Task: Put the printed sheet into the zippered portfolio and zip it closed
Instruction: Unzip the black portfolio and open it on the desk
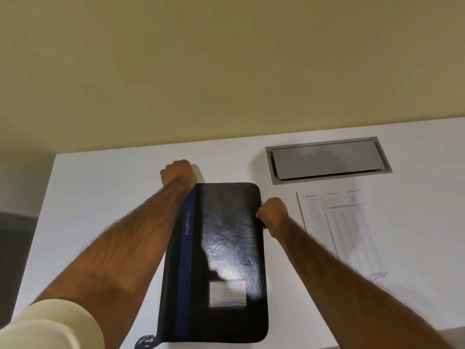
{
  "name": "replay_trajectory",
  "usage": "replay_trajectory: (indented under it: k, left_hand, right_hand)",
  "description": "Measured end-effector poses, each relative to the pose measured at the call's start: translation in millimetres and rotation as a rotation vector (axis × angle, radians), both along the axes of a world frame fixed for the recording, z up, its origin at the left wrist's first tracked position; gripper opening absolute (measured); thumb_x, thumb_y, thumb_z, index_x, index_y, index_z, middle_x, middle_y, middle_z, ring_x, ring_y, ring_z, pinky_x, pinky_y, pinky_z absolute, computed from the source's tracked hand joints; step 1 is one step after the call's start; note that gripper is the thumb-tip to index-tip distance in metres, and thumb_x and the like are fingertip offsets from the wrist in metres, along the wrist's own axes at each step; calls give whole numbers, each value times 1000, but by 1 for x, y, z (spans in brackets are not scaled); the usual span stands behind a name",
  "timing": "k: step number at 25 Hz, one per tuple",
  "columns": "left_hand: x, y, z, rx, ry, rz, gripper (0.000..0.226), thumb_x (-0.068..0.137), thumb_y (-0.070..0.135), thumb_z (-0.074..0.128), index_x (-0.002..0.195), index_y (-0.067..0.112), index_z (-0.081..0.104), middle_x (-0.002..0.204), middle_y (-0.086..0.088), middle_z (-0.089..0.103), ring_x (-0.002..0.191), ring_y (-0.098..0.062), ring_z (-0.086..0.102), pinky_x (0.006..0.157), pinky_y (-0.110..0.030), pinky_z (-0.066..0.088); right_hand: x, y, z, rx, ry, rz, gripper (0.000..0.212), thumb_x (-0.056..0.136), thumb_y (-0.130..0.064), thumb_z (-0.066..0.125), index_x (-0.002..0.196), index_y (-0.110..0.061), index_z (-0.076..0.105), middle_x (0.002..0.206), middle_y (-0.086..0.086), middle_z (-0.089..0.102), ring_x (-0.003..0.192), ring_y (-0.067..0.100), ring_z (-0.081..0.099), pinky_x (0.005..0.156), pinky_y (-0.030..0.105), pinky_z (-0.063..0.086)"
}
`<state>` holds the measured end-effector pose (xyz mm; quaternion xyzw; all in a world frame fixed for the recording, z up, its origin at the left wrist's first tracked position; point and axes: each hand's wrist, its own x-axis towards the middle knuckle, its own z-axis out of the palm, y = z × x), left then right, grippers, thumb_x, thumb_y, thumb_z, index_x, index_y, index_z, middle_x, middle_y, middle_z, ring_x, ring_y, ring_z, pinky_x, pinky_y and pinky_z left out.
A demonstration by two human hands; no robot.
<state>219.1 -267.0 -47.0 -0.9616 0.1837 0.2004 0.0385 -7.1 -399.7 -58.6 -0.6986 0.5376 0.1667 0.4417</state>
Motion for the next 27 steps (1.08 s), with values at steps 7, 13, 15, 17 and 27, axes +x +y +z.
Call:
replay_trajectory:
  k: [7,13,15,17,27]
  left_hand:
    - [-7,-7,-1,-41,38,83,35,90,15,57,123,5,61,130,-16,62,121,-35,53,97,-41,44]
    - [-32,-35,9,-127,101,-42,36,89,18,57,122,4,62,128,-17,64,118,-35,57,94,-39,47]
    - [-44,-47,13,-159,113,-94,38,89,19,57,123,3,61,128,-18,63,120,-36,57,95,-40,48]
    - [-56,-59,14,-171,108,-159,40,90,20,56,126,2,59,130,-20,62,122,-37,55,96,-41,48]
    - [-110,-113,15,-22,-55,-617,28,97,16,52,120,7,63,125,-12,63,117,-29,53,95,-37,44]
  right_hand:
    - [-4,1,-2,-110,-44,53,16,95,-1,59,109,2,67,96,13,65,61,12,50,45,15,35]
    - [-1,4,4,-104,-79,16,20,91,2,57,109,3,66,96,14,65,75,23,57,62,24,46]
    - [-2,5,4,-110,-80,11,21,92,1,56,110,3,66,102,17,68,81,26,59,70,30,49]
    - [-2,5,3,-117,-86,8,22,92,0,57,112,1,65,106,17,68,84,27,59,73,32,51]
    - [-8,7,2,-91,-129,-11,19,95,-9,61,112,-2,63,104,12,67,92,30,67,79,38,60]
